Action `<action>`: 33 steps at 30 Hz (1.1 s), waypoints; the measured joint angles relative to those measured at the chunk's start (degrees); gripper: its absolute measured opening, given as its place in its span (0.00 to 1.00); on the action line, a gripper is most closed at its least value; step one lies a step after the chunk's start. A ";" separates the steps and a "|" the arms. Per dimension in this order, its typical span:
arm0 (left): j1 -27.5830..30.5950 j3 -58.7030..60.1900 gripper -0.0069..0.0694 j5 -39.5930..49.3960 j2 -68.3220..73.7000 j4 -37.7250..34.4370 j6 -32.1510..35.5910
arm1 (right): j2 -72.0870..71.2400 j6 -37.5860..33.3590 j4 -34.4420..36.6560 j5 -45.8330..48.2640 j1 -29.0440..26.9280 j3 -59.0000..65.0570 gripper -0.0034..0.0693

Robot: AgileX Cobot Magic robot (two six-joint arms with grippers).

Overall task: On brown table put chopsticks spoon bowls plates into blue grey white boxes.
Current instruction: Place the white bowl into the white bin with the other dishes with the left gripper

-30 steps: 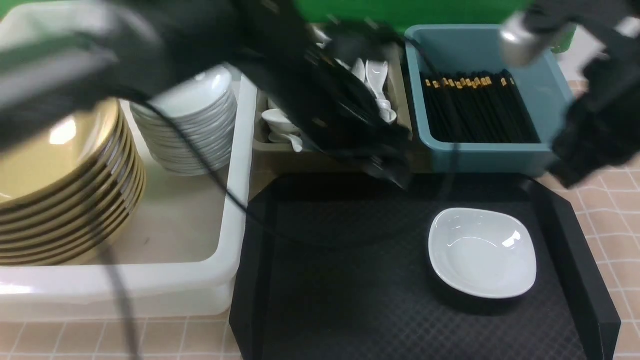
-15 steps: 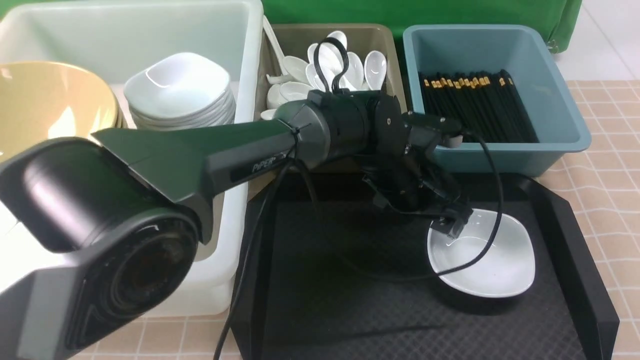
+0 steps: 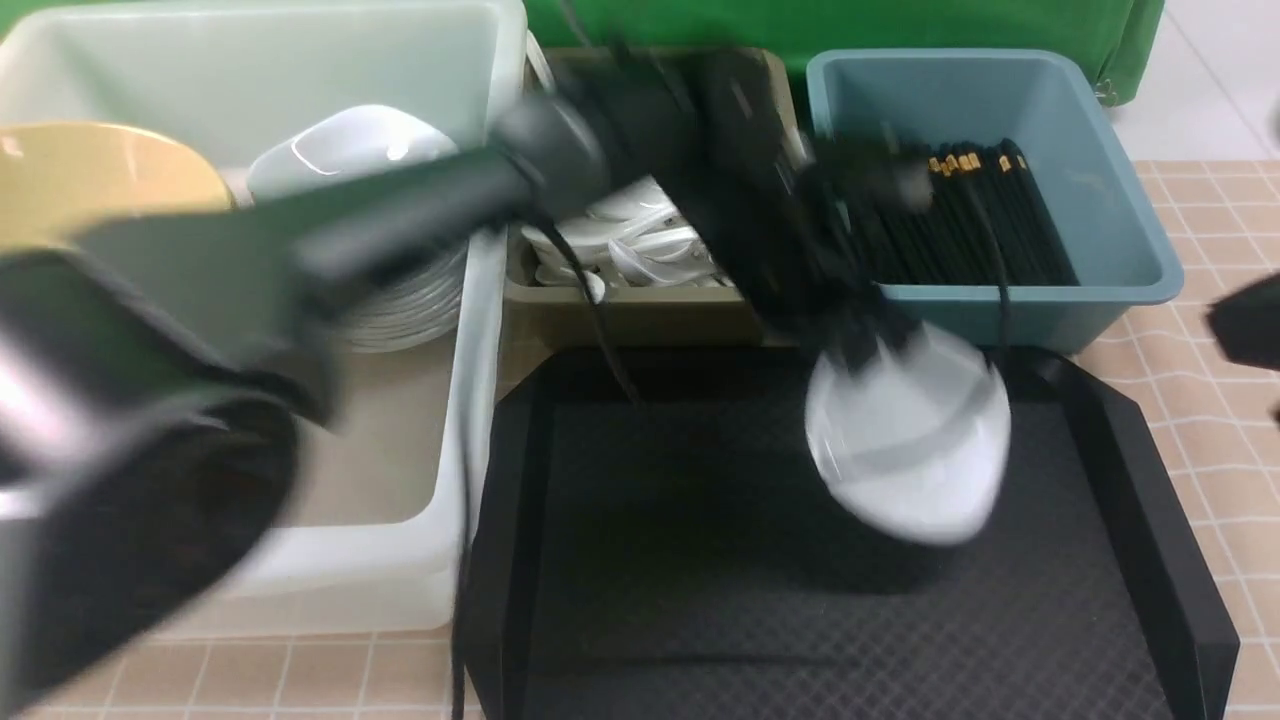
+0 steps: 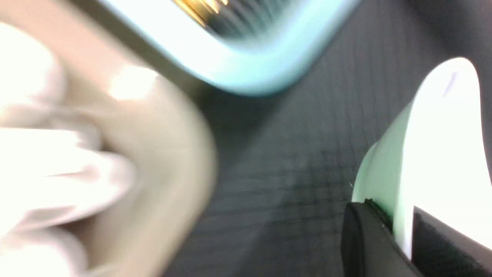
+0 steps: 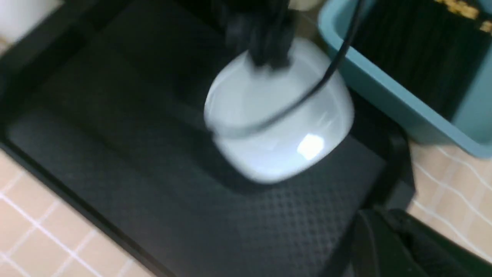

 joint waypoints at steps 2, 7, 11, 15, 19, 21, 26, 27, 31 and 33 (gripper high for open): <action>3.90 -1.45 0.10 0.93 -5.56 0.72 0.00 | 2.19 -2.90 3.20 -0.47 0.00 -2.58 0.11; 16.71 -2.50 0.10 3.72 -17.75 1.85 0.05 | 10.14 -10.11 10.59 -3.06 0.89 -11.30 0.11; 28.79 -2.74 0.10 8.09 -21.38 2.84 0.05 | 18.95 -12.93 11.23 -4.07 5.35 -19.10 0.11; 35.86 -2.74 0.10 9.85 -19.23 3.53 0.05 | 26.78 -15.75 11.60 -4.09 10.46 -25.59 0.11; 38.47 -2.74 0.10 8.37 -14.92 3.73 0.05 | 32.17 -17.94 11.60 -1.67 14.06 -30.26 0.12; 38.56 -2.74 0.10 6.42 -12.18 3.67 0.05 | 33.60 -18.79 11.55 -0.37 14.83 -31.24 0.12; 38.08 -2.74 0.10 3.88 -6.17 3.41 0.23 | 34.76 -19.06 9.00 0.73 14.89 -31.48 0.12; 38.02 -2.68 0.12 3.82 -4.89 3.69 0.30 | 34.76 -19.06 8.34 1.25 14.79 -31.66 0.13; 37.98 -2.68 0.23 3.89 -3.20 7.20 0.47 | 34.80 -18.73 6.10 2.32 14.73 -31.72 0.13; 37.91 -2.68 0.31 4.00 -3.15 8.38 0.66 | 34.82 -18.67 5.21 2.38 14.73 -31.72 0.13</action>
